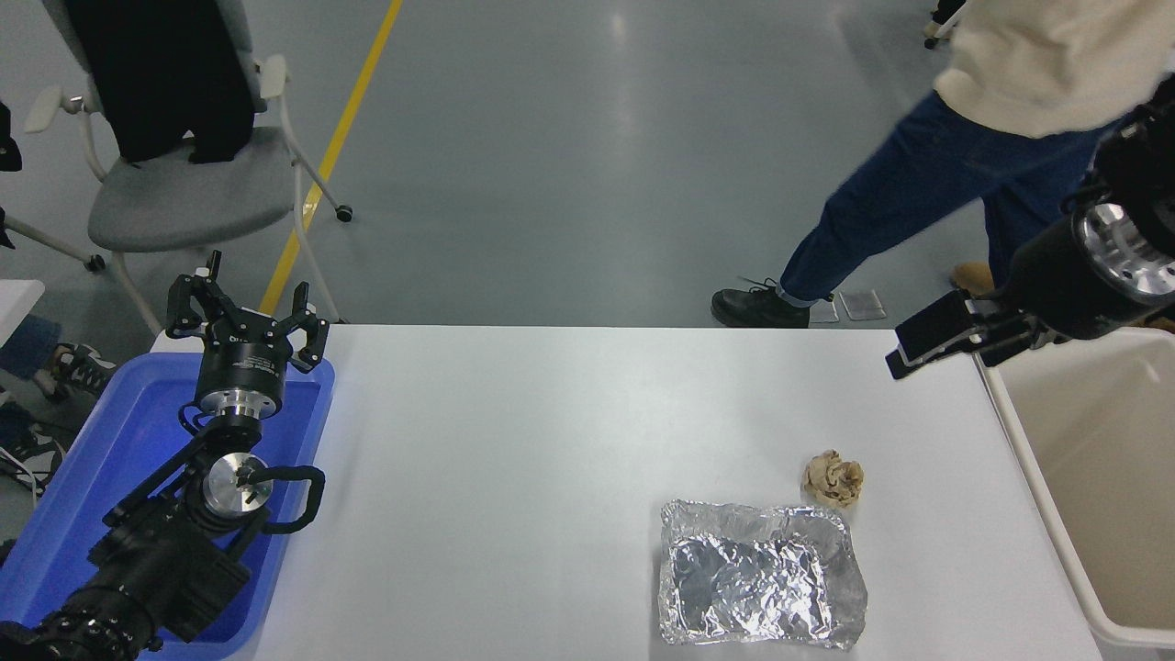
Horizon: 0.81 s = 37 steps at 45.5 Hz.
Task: Pick up paper cup place in dustbin
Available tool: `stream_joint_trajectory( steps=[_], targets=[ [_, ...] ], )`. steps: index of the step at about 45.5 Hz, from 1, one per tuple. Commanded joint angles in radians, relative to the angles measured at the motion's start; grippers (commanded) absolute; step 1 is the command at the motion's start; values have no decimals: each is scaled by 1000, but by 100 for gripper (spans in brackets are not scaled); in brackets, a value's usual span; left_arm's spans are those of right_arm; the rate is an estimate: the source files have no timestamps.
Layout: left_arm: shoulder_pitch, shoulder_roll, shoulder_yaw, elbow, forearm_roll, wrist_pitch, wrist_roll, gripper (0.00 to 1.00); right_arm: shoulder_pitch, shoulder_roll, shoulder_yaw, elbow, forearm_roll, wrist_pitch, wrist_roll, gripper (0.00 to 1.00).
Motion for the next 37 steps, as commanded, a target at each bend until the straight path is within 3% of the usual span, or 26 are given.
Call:
stream_joint_trajectory(
  steps=[1, 21, 28, 37],
  targets=[
    [1, 0, 0, 0, 0, 0, 0, 99, 138, 125, -143, 45, 146, 53, -2, 100],
    [3, 2, -2, 0, -2, 0, 0, 99, 267, 237, -226, 123, 437, 62, -4, 100],
    [3, 0, -2, 0, -2, 0, 0, 99, 285, 308, -212, 125, 463, 62, -4, 100],
    [3, 0, -2, 0, -2, 0, 0, 99, 285, 314, -210, 125, 473, 62, -4, 100]
  ],
)
